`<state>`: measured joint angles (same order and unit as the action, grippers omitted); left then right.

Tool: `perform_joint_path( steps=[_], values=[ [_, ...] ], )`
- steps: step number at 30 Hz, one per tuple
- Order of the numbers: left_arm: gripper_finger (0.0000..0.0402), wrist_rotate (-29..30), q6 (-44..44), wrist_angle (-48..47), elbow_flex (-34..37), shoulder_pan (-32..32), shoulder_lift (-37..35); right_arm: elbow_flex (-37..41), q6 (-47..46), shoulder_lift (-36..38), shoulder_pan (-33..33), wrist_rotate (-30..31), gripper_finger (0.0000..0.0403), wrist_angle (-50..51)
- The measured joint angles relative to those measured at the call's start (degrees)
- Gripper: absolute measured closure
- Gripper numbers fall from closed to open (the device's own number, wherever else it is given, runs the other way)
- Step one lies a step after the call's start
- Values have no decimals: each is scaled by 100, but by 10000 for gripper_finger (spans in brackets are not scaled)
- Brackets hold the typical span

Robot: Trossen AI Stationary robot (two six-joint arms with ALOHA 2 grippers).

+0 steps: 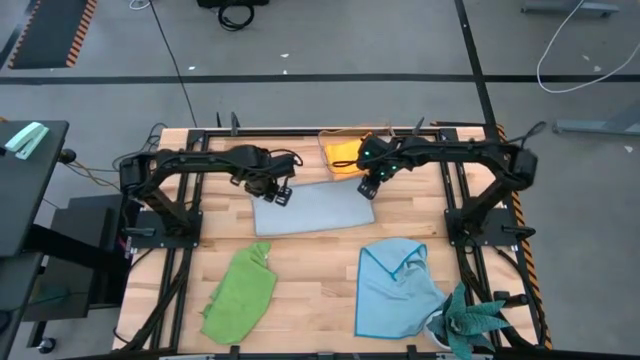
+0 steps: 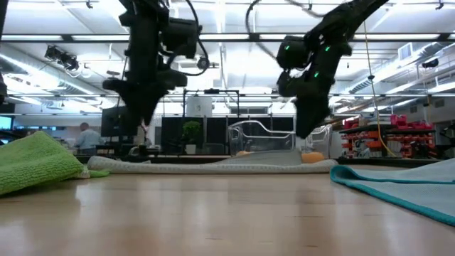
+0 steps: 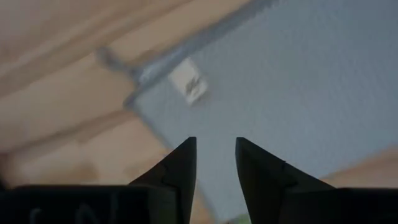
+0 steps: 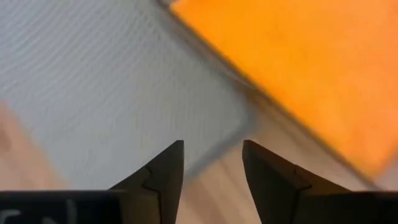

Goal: Fold microfiber towels
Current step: Fold the gray microfiber cloth

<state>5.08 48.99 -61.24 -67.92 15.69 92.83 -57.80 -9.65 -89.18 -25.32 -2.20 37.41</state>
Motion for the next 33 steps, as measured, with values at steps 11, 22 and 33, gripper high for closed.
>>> perform_joint_path(
  steps=[11,22,33],
  values=[
    [293,268,978,-963,-6,-880,-191,1482,-1173,3016,-4,-720,235,643],
    [317,785,1771,-913,38,-1082,-284,2376,-2779,4397,-7,-1189,235,423],
    [337,952,2859,288,1522,-1111,-954,3389,-3467,3854,-162,-2225,235,-1402]
  ],
)
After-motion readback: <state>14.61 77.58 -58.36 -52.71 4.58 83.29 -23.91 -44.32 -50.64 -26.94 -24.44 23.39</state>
